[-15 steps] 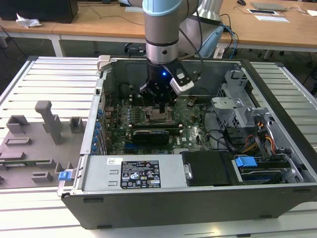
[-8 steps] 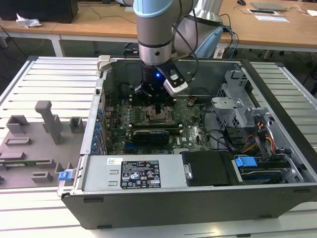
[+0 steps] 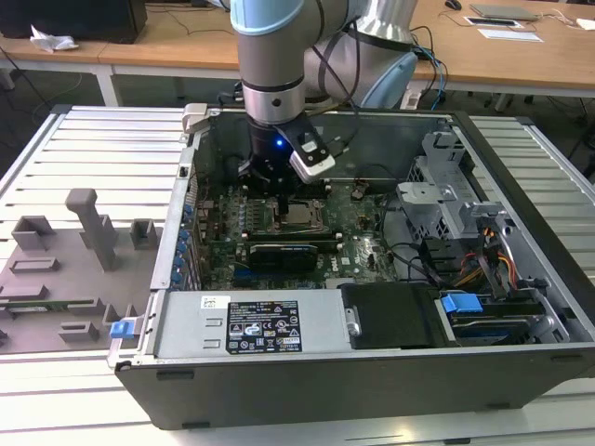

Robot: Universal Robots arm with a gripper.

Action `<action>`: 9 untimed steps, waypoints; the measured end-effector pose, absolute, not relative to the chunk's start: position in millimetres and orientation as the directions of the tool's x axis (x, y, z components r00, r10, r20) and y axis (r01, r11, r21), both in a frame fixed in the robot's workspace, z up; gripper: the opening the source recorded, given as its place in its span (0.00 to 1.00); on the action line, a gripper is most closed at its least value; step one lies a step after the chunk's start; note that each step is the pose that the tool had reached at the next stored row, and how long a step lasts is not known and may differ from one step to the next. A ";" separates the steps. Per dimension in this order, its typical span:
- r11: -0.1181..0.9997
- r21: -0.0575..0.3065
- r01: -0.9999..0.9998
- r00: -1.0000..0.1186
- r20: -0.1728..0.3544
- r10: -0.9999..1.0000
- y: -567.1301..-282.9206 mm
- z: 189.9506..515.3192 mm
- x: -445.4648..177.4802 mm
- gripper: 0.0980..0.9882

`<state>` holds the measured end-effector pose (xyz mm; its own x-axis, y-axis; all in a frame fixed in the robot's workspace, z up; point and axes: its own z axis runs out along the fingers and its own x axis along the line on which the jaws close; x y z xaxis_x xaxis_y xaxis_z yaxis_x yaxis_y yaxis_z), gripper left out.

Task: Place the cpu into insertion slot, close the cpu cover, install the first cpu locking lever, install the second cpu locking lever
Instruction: 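Close the cpu cover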

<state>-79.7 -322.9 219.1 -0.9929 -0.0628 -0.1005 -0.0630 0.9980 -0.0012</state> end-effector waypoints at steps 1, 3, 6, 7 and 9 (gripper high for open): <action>0.998 0.003 -0.063 -0.993 -0.101 -0.062 -322.9 217.5 -81.0 0.01; 0.998 0.007 -0.063 -0.993 -0.101 -0.062 -323.0 215.7 -81.1 0.01; 0.998 0.014 -0.063 -0.993 -0.101 -0.061 -322.9 213.0 -81.0 0.01; 0.998 0.016 -0.063 -0.993 -0.102 -0.061 -322.9 211.5 -81.2 0.01; 0.998 0.019 -0.063 -0.993 -0.102 -0.061 -322.9 209.3 -81.5 0.01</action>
